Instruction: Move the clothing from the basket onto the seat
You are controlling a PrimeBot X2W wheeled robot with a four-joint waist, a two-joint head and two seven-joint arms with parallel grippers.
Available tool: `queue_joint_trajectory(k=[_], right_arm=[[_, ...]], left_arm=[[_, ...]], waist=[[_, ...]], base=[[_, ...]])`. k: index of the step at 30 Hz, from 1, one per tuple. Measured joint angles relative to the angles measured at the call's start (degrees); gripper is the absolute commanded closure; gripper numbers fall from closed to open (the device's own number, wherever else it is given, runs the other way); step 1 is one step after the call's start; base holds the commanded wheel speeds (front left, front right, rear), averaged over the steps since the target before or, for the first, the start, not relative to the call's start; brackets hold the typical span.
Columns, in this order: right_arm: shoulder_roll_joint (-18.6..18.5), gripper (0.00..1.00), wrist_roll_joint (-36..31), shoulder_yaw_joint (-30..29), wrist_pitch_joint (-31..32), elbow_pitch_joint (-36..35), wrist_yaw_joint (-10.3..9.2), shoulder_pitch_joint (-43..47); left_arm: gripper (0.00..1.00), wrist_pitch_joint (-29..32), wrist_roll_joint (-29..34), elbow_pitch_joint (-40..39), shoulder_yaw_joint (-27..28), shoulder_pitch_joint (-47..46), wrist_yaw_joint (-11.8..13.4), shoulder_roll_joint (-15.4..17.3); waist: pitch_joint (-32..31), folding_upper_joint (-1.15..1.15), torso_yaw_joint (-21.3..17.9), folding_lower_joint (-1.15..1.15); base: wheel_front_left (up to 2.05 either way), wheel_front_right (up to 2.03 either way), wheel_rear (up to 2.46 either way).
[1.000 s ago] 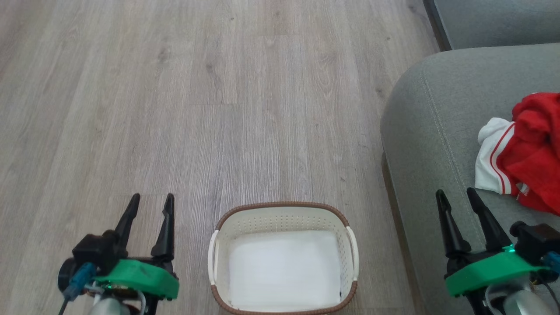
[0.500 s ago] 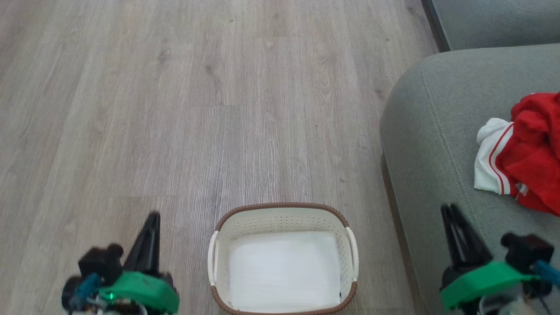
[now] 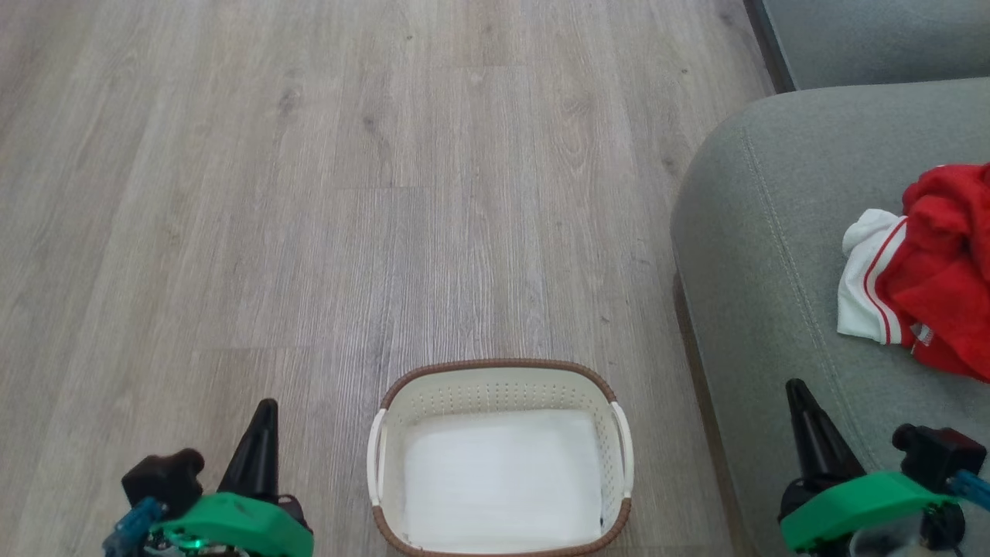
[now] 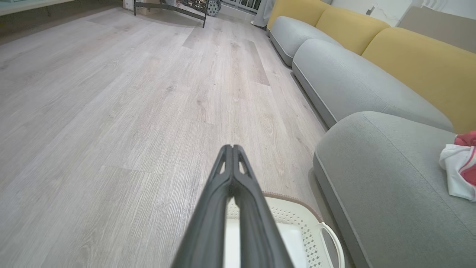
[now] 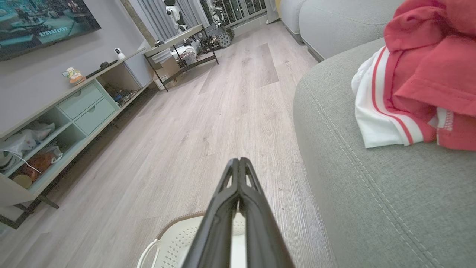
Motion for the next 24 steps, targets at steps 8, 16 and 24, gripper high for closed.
queue_joint_trajectory(k=[8, 16, 24], right_arm=[[0.3, 1.00, 4.2, -0.7, 1.4, 0.0, 0.00, -0.1], [0.5, 1.00, 8.4, -1.7, 2.4, 0.1, 0.00, -0.6], [1.6, 1.00, 12.7, -2.4, 3.8, 0.4, -0.01, -1.3]], left_arm=[[1.00, 1.4, -4.9, -0.1, 0.4, -0.2, 0.0, -0.2], [1.00, 2.4, -9.8, -0.1, 1.6, -1.0, -0.1, -0.3], [1.00, 3.9, -14.6, -0.2, 2.0, -1.2, -0.5, -0.5]], waist=[[0.0, 0.00, 0.0, 0.00], [-0.1, 0.00, 0.0, 0.00], [-0.1, 0.00, -0.1, 0.00]], base=[[0.00, 0.00, 0.00], [0.00, 0.00, 0.00], [0.00, 0.00, 0.00]])
